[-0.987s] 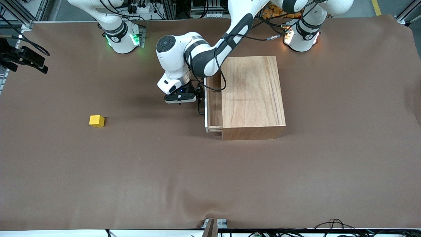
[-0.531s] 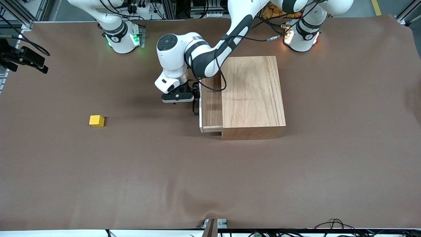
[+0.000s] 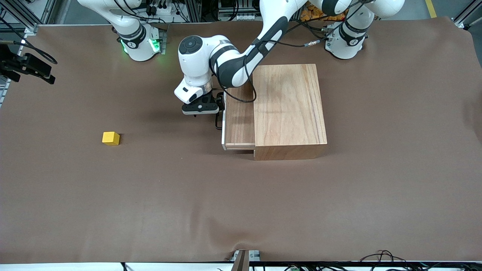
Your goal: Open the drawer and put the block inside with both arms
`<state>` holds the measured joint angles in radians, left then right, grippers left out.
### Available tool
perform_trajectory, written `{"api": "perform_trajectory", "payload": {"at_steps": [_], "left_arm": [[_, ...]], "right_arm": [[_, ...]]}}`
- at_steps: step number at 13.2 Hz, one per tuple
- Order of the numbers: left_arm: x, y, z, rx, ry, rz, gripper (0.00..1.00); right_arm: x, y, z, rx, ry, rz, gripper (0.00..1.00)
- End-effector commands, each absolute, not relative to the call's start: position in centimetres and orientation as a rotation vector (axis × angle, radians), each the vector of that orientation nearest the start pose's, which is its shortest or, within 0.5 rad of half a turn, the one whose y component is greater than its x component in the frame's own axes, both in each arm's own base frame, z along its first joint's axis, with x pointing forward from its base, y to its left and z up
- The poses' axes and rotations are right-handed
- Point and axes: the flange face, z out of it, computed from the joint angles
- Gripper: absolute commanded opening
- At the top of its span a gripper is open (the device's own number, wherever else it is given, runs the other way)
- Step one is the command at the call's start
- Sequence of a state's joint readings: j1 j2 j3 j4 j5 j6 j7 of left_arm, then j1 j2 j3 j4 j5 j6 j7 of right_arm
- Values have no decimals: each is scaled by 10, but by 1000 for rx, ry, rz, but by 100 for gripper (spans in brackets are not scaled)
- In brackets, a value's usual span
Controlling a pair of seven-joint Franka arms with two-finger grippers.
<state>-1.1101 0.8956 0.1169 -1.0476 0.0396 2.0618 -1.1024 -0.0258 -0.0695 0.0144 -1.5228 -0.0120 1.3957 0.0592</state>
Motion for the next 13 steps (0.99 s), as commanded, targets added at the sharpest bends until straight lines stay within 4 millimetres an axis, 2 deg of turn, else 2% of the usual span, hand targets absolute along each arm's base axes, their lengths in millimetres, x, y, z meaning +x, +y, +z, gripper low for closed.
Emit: {"api": "perform_trajectory", "payload": {"at_steps": [1, 3, 5, 6, 8, 10, 11, 12, 13], "left_arm": [[404, -682, 326, -3229, -103, -280, 100], [407, -679, 339, -3235, -120, -287, 100], [404, -667, 351, -3168, -144, -200, 100], [403, -661, 367, -3146, -162, -185, 100], [414, -642, 409, -3131, -210, -212, 100], [432, -616, 470, -3161, -278, -293, 100], [450, -588, 500, -3153, -341, -305, 100], [466, -560, 525, -3135, -403, -289, 100], [475, -534, 550, -3126, -458, -275, 100]], "right_arm": [[513, -9, 670, -3160, 104, 92, 100], [513, -9, 670, -3160, 104, 92, 100], [513, -9, 670, -3160, 104, 92, 100], [515, -9, 668, -3162, 105, 99, 100], [529, -11, 646, -3160, 109, 164, 100], [544, -14, 619, -3155, 110, 244, 100], [553, -13, 601, -3152, 103, 302, 100], [555, -15, 593, -3162, 104, 325, 100], [559, -15, 576, -3159, 103, 381, 100]]}}
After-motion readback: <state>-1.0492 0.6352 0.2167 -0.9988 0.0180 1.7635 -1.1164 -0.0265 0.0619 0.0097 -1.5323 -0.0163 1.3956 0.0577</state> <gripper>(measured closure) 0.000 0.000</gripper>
